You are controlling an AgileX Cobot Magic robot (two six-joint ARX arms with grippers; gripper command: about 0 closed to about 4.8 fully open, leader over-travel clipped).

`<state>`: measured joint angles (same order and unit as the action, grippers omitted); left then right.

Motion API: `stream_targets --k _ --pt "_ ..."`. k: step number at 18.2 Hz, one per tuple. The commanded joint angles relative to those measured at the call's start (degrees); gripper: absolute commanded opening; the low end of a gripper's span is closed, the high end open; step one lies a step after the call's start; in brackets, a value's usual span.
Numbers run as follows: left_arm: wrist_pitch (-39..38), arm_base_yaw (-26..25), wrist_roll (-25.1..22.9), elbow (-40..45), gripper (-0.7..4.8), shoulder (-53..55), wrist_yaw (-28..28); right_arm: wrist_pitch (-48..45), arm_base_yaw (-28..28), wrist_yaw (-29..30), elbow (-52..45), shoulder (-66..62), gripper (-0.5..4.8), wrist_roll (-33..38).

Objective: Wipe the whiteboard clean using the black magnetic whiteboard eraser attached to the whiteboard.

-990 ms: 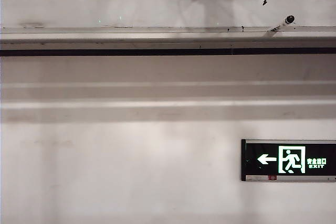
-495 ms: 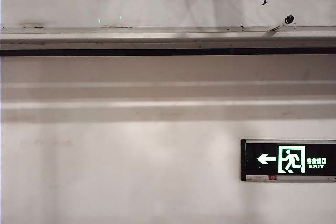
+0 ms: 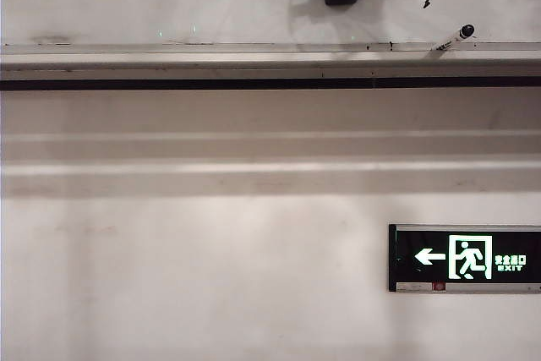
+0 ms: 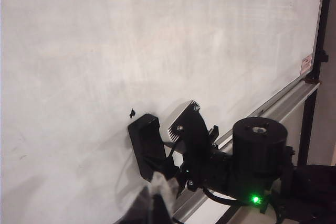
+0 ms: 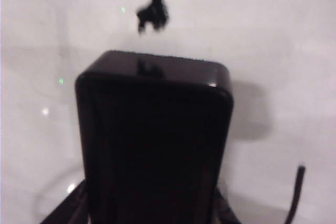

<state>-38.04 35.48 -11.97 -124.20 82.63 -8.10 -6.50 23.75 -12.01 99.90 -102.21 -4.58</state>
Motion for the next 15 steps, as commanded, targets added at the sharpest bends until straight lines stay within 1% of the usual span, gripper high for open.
stream_targets --k 1,3,4,7,9,11,15 --pt "0.44 0.07 0.22 -0.11 -0.06 -0.24 -0.33 -4.92 0.37 -4.35 0.17 0.24 1.66 -0.81" --pt "0.46 0.07 0.22 -0.11 -0.06 -0.24 -0.33 -8.66 0.48 -6.45 0.17 0.24 1.66 -3.93" --pt "0.46 0.07 0.22 -0.11 -0.06 -0.24 -0.33 -10.64 0.59 -6.51 0.17 0.22 1.66 -5.33" --pt "0.48 0.07 0.22 -0.11 -0.06 -0.24 -0.33 -14.38 0.68 -7.8 0.61 0.09 1.66 -7.08" --pt "0.48 0.07 0.22 -0.11 -0.06 -0.24 -0.33 -15.78 0.66 -9.18 0.85 0.04 1.66 -8.2" --pt "0.52 0.07 0.2 -0.11 -0.06 -0.24 -0.33 -17.68 0.66 -10.6 0.85 0.04 1.66 -11.19" --pt "0.52 0.07 0.22 -0.11 -0.06 -0.24 -0.33 -17.35 0.66 -9.88 0.96 -0.02 1.65 -11.96"
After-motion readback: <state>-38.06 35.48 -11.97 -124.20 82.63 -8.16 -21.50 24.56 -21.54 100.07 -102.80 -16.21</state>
